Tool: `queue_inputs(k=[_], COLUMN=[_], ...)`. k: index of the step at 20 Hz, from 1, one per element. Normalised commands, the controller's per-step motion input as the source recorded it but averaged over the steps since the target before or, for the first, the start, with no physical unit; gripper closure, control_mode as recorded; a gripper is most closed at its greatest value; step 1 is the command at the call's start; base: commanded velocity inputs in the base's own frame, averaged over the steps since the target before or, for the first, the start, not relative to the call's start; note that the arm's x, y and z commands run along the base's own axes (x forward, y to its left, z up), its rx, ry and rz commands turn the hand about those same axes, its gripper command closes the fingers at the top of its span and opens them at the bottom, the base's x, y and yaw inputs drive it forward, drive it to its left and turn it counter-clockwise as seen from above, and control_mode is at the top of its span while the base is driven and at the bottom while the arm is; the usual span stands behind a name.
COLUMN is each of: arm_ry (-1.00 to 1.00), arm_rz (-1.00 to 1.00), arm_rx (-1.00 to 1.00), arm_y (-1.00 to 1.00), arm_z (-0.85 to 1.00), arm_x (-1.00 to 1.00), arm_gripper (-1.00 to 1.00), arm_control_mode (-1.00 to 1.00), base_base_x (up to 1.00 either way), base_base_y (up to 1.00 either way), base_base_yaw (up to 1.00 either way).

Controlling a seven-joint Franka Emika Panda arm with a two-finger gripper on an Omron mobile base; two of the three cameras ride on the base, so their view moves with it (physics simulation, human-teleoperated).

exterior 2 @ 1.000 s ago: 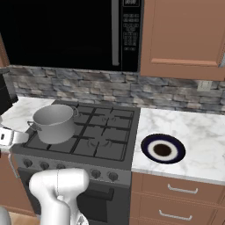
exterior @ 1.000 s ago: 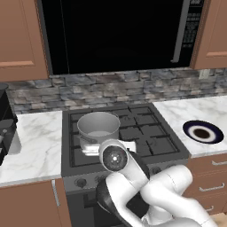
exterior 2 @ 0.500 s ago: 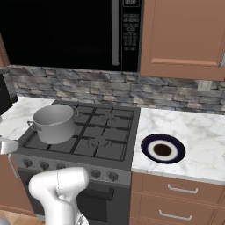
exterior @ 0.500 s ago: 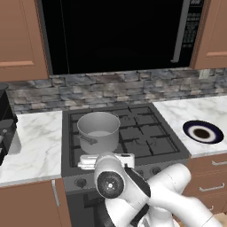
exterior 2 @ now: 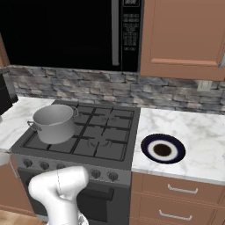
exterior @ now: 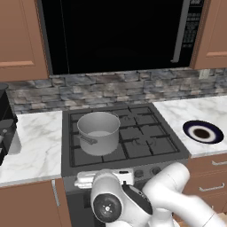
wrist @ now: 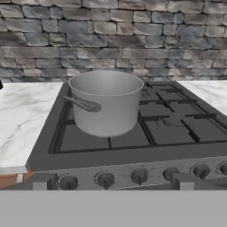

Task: Retrieve the frozen meat and place it in the pot on a burner. Then turn the burner on.

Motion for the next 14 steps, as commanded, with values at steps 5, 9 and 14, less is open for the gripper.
queue_inputs(k=[5, 9, 14], arm_ry=[0.00, -0.13, -0.16], arm_rz=[0.10, 0.14, 0.12], arm_rx=[-0.13, -0.15, 0.00], arm_y=[0.03, 0.04, 0.03], arm_z=[-0.43, -0.55, -0.34], arm_x=[0.00, 0.00, 0.00], arm_gripper=[-1.00, -1.00, -1.00], arm_control_mode=[-1.00, -1.00, -1.00], base_base_x=[0.00, 0.00, 0.00], base_base_y=[0.00, 0.00, 0.00], base_base_yaw=[0.00, 0.00, 0.00])
